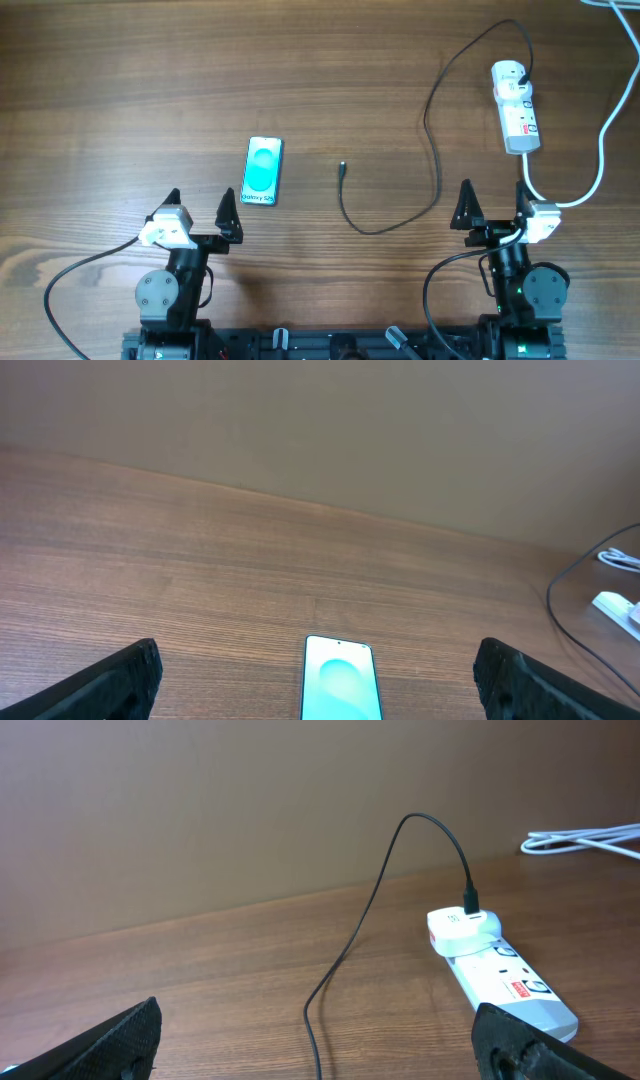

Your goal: Plug charger to phone and switch on socket

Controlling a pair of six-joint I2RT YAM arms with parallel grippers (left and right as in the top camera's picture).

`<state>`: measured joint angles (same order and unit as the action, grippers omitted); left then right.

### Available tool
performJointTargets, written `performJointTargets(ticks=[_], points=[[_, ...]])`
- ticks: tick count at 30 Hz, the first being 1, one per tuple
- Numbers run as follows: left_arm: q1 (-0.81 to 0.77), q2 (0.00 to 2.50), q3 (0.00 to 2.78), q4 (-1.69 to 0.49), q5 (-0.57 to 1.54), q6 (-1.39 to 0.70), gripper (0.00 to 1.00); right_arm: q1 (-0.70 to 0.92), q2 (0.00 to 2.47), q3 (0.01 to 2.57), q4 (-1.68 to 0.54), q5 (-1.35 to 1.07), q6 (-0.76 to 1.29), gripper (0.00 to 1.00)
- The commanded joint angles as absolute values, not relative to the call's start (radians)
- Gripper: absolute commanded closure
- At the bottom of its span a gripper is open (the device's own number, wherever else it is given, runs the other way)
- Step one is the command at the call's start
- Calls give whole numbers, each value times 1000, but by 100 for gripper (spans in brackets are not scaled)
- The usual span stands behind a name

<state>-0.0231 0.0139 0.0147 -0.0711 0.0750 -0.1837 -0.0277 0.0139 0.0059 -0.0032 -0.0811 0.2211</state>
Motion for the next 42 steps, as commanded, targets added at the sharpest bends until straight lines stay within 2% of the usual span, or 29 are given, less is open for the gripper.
performJointTargets(ticks=[1,16,19,27,31,34,42], points=[[-15,7,6,-72,62,-164,0,-29,19,5,2,-67,210,1],[-15,7,6,-69,70,-165,0,-29,19,5,2,-67,210,0],[-15,7,6,-54,195,-267,0,-29,19,5,2,-67,210,0],[-15,22,110,-80,258,-273,0,-29,19,5,2,-67,210,0],[-15,144,232,-105,258,-273,0,-29,19,5,2,-67,210,0],[-15,336,395,-152,258,-273,0,-29,19,5,2,-67,210,0],[-15,781,952,-523,238,-239,0,-29,19,5,2,-67,210,0]])
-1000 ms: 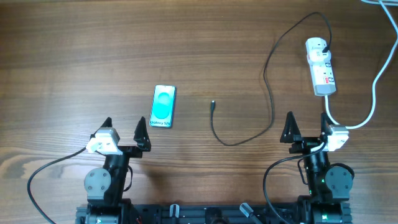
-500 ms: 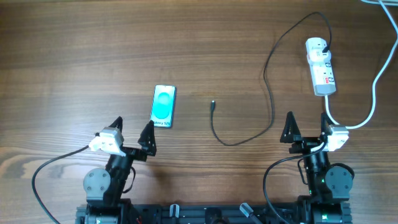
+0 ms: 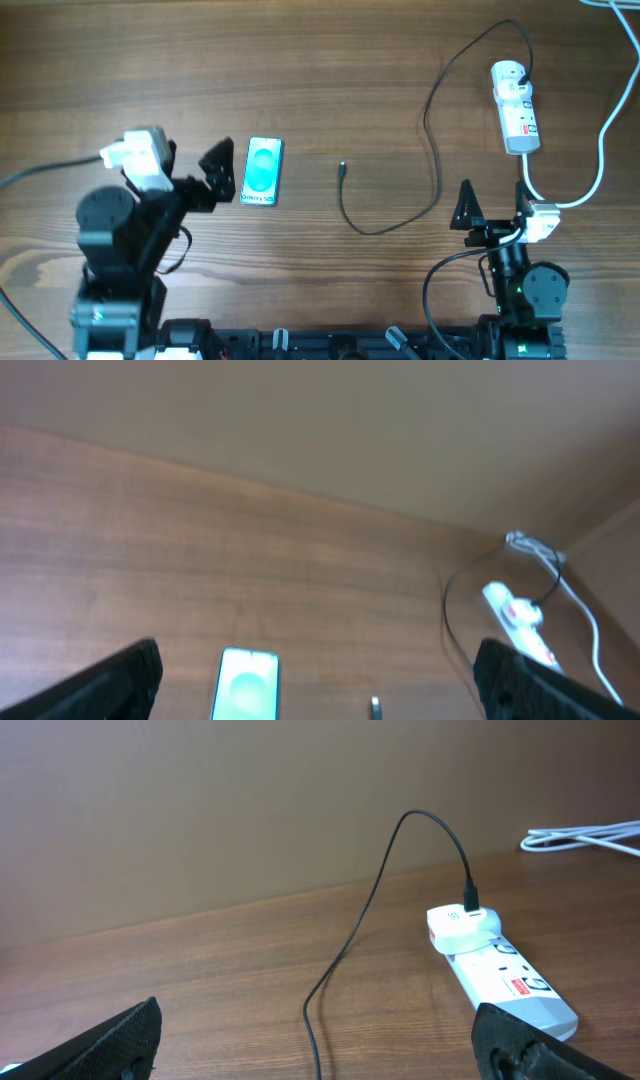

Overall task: Plug charger to phone and switch on socket
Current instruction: 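Move the left gripper over the blue phone and lower onto it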

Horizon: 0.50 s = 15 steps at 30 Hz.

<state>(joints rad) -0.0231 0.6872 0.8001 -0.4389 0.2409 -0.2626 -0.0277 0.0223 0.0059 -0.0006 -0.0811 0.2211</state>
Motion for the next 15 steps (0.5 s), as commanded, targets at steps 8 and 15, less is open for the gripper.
performJointTargets(ticks=[8,15], points=[[-48,995,1214,-784,204,-239,1,-29,19,5,2,-67,210,0],[-317,1195,1266,-885,-159,-160,0,-29,19,5,2,-67,210,0]])
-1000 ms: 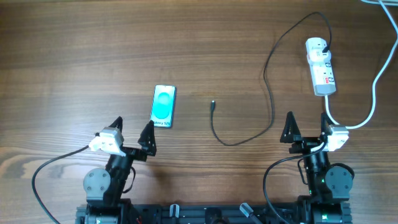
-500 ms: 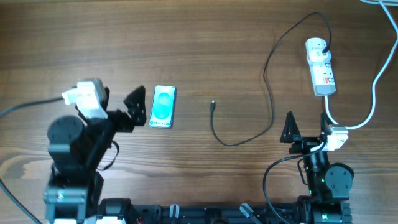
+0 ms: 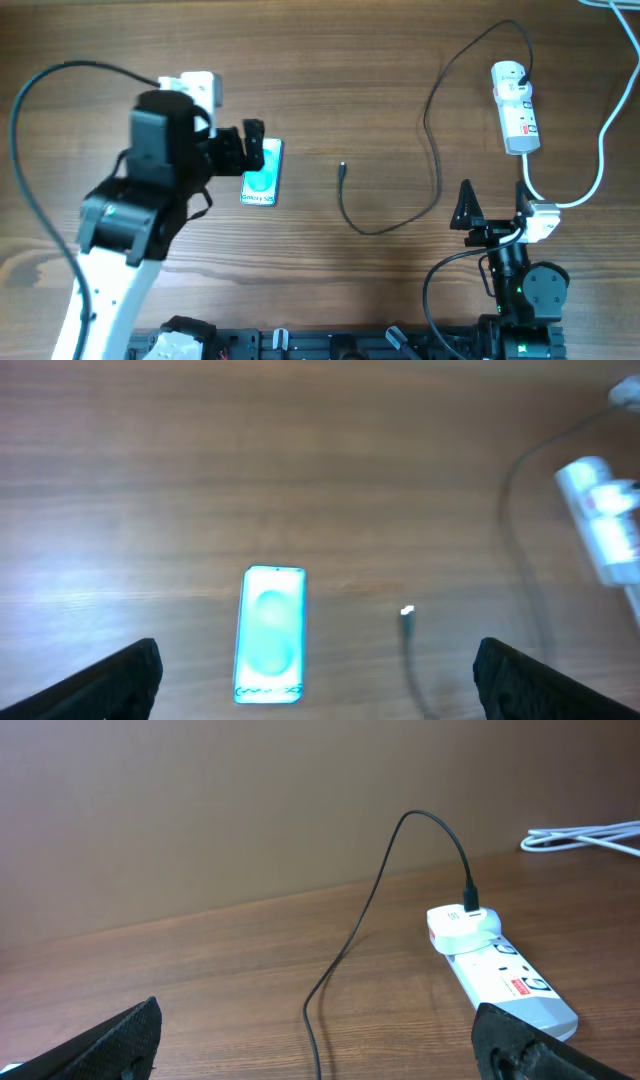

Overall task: Plug charger to phone and switch on socket
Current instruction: 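Move the left gripper over the blue phone and lower onto it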

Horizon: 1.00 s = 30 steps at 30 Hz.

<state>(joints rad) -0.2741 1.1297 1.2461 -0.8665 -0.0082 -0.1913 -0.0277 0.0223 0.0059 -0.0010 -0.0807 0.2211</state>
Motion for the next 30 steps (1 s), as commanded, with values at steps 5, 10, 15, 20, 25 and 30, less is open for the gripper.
performJointTargets(ticks=[5,10,15,20,25,30], points=[[-319,1320,1266,-884,-159,-161,0,-29,19,5,2,-67,210,0],[-318,1384,1263,-884,-158,-161,0,-29,19,5,2,-67,210,1],[-318,1450,1262,-885,-154,-165,0,-29,19,5,2,-67,210,0],[-318,1531,1261,-892,-137,-164,0,-29,19,5,2,-67,210,0],[-318,1618,1261,-892,-109,-164,0,-29,19,5,2,-67,210,0],[-318,1718,1261,-891,-110,-163,0,-29,19,5,2,-67,210,0]])
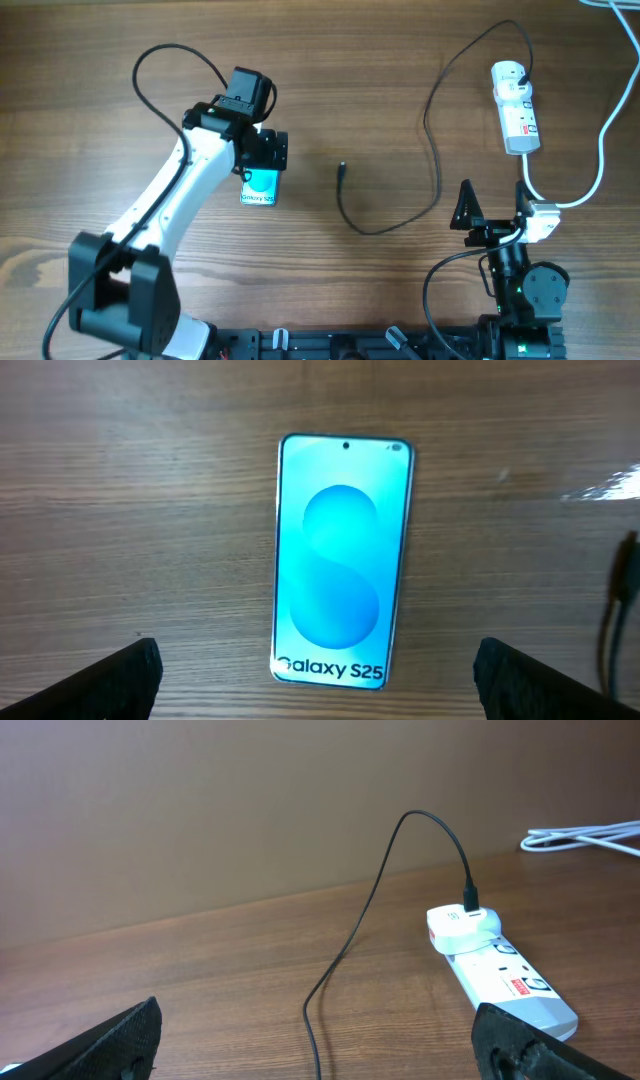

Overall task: Plug charger to phone and switch on socket
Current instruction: 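Move the left gripper over the blue phone and lower onto it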

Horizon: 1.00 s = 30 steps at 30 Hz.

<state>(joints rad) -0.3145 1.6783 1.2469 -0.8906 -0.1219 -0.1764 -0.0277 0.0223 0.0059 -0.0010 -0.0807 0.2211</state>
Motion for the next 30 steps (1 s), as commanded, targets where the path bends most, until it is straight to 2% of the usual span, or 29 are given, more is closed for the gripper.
performJointTargets(ticks=[1,14,21,30], points=[[-318,1739,1261,-890,-110,-163,0,-29,19,5,2,-67,210,0],[-318,1830,1250,-848,-90,-163,0,-29,19,5,2,-67,210,0],[-318,1830,1121,-722,-90,-164,0,-29,19,5,2,-67,210,0],[-318,1830,1110,-661,-57,-164,0,-29,19,5,2,-67,210,0]])
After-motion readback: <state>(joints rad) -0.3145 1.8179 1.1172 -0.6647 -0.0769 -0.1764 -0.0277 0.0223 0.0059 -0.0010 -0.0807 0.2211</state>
